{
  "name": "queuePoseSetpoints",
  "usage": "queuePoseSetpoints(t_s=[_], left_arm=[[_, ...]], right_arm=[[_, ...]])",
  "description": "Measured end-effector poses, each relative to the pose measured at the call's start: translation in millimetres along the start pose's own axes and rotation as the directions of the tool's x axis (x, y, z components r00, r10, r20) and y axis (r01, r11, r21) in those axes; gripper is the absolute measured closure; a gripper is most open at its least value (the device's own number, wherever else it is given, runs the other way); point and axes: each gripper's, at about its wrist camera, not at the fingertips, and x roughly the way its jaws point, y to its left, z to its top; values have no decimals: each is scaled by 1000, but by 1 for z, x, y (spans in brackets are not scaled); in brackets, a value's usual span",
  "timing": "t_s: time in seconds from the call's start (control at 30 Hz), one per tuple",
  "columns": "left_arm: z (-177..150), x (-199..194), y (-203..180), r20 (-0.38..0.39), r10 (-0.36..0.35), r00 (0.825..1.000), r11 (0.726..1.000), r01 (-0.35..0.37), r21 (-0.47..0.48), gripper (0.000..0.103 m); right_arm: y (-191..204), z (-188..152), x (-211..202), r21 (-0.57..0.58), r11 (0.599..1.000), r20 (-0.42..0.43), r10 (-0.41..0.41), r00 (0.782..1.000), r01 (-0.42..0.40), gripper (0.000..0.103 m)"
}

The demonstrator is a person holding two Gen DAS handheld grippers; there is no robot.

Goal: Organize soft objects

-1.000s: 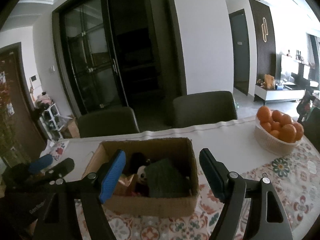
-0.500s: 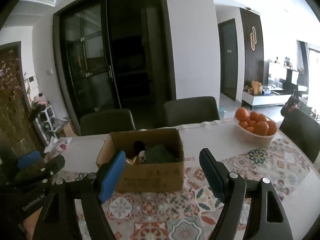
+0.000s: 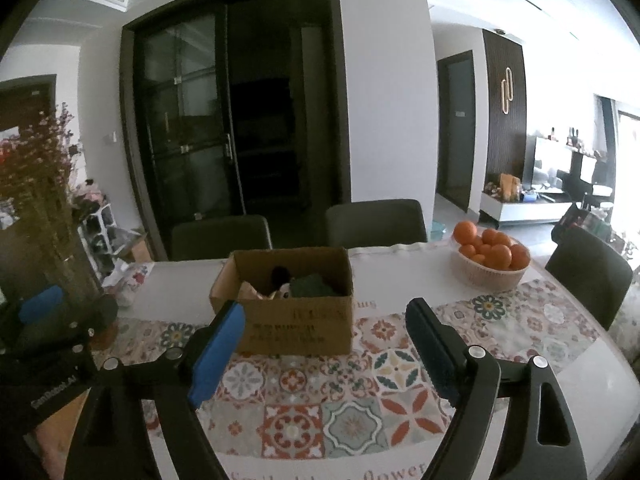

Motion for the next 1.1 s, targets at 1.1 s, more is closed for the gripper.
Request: queuePoseSetpoints(t_s=[1.1], left_arm=[[-62, -125, -37, 39, 69, 997, 998, -69, 5, 0]], right_arm=[[-42, -54, -116, -16, 999, 5, 30, 1000, -30, 9]])
